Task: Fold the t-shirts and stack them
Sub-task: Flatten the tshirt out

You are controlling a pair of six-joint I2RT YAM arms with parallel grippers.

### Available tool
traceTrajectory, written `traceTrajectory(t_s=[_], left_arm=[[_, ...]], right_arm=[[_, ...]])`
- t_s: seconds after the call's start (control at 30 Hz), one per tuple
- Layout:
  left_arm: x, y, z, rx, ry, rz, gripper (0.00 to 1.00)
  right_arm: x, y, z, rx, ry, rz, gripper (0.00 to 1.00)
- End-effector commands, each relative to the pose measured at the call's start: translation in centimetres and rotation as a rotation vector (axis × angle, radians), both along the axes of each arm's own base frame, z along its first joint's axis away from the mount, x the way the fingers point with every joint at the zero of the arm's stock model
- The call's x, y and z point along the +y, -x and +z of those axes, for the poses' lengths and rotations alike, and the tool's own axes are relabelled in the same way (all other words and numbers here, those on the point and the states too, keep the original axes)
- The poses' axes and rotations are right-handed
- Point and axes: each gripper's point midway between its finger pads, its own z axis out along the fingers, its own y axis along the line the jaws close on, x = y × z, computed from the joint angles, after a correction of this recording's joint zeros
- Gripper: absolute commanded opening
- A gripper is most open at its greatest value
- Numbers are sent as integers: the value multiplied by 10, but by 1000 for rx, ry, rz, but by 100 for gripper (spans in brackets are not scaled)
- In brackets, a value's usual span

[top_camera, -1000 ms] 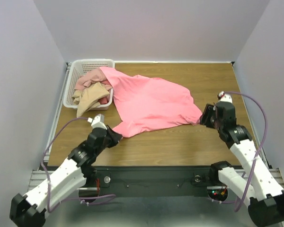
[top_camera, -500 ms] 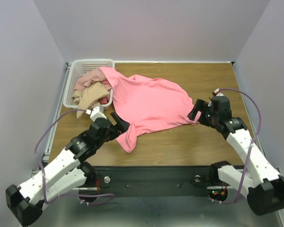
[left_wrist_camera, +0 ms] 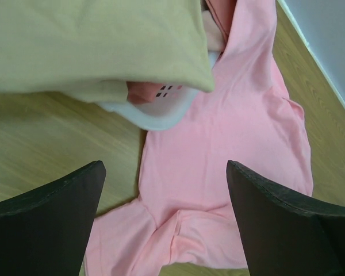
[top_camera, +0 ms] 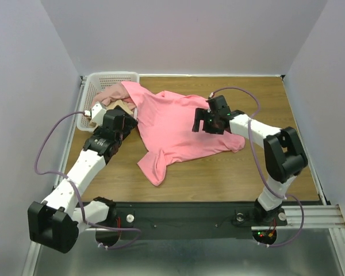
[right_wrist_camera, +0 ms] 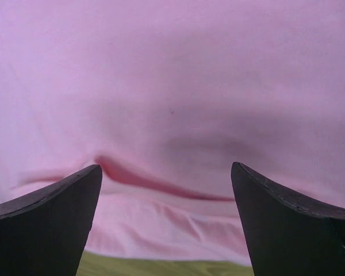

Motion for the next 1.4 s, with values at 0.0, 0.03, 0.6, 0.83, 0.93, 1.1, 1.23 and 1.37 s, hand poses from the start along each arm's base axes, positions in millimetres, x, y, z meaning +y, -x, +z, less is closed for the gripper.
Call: traceTrajectory(t_s=[0.0, 0.03, 0.6, 0.83, 0.93, 1.1, 1.23, 1.37], left_arm=[[-15, -27, -10, -38, 32, -118, 99], [-17, -31, -12, -41, 44, -124, 99], [-55, -40, -15, -86, 101, -295, 99], [-93, -57, -31, -50, 75, -376, 99], [-96, -73, -46, -25, 43, -373, 99], [-73, -103, -86, 81, -36, -293, 98], [-39, -128, -94, 95, -50, -221, 98], [-1, -153, -96, 110, -109, -139, 99]], right_arm=[[-3, -22, -14, -14, 36, -43, 99], [-7, -21, -23, 2, 53, -56, 99], [-192, 44, -73, 214, 57, -533, 99], [-199, 37, -54, 169, 99, -520, 100], [-191, 37, -46, 156, 62, -475, 100], [-189, 36, -37, 125, 69, -418, 100], [-180, 37, -38, 137, 30, -379, 100], [-180, 36, -44, 150, 43, -368, 100]])
